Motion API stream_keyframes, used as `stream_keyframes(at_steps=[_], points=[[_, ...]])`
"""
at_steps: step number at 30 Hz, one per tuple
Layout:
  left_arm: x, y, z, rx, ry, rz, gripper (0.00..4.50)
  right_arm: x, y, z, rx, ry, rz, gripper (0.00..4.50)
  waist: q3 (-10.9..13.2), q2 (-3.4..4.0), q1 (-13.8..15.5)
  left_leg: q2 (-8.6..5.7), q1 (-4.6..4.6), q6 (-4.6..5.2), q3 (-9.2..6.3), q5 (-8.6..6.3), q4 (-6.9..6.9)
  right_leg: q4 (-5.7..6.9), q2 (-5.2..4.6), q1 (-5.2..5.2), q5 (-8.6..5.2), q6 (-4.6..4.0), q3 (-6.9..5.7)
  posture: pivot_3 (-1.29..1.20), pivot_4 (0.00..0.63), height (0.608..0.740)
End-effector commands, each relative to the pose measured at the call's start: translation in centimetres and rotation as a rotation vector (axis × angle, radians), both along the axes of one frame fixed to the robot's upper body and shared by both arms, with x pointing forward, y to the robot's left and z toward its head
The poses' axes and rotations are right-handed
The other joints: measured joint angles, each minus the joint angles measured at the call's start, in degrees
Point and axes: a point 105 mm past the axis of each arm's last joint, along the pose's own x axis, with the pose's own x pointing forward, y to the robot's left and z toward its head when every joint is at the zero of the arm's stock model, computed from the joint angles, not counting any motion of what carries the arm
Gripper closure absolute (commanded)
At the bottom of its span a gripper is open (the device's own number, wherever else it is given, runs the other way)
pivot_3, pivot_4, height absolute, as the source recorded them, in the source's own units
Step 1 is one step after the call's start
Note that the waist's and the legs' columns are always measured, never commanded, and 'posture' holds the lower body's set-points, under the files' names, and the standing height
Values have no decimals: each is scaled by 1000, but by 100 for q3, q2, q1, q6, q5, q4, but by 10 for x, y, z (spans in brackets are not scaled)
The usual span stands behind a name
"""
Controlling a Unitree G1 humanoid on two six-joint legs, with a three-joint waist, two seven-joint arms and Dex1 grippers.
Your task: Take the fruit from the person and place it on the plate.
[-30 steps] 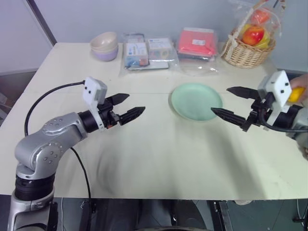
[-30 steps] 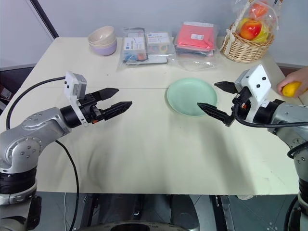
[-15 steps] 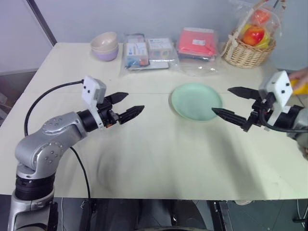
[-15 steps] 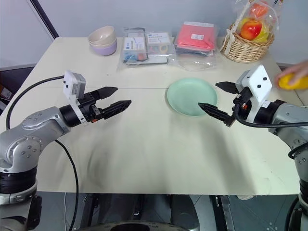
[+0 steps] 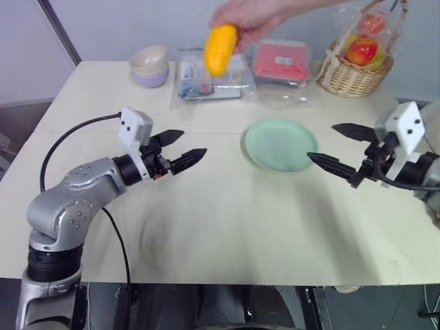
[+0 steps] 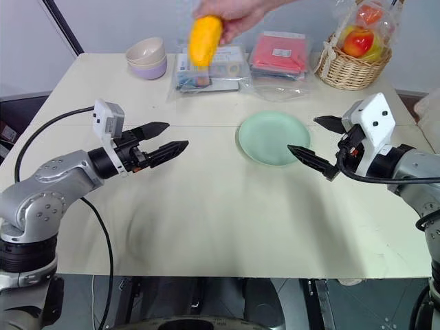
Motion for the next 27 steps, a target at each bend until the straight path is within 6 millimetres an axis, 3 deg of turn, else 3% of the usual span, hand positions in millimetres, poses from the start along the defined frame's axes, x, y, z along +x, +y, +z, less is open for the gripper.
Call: stream_keyframes(at_steps=[1, 5, 10, 27], points=[[13, 9, 27, -90, -87, 97, 0, -4, 8, 13, -5, -64, 27, 134, 1, -2, 4, 0, 0, 0, -1, 0, 3, 0, 0, 1, 0, 0, -1, 0, 150, 740], [39, 14, 46, -214, -112, 233, 0, -2, 10, 13, -2, -68, 31, 134, 0, -3, 14, -1, 0, -2, -1, 1, 6, 0, 0, 3, 0, 1, -3, 0, 150, 740], [56, 4, 61, -259, -143, 252, 0, -1, 12, 14, -1, -76, 36, 134, 0, -7, 4, -4, 0, -21, 1, 12, 9, 0, -1, 5, 1, 2, -4, 0, 150, 740], [99, -28, 69, -196, -247, 255, 0, -7, 13, 16, 5, -106, 3, 134, 1, -8, 11, -6, -1, -24, 1, 14, 10, 0, -1, 4, 1, 3, -5, 0, 150, 740]])
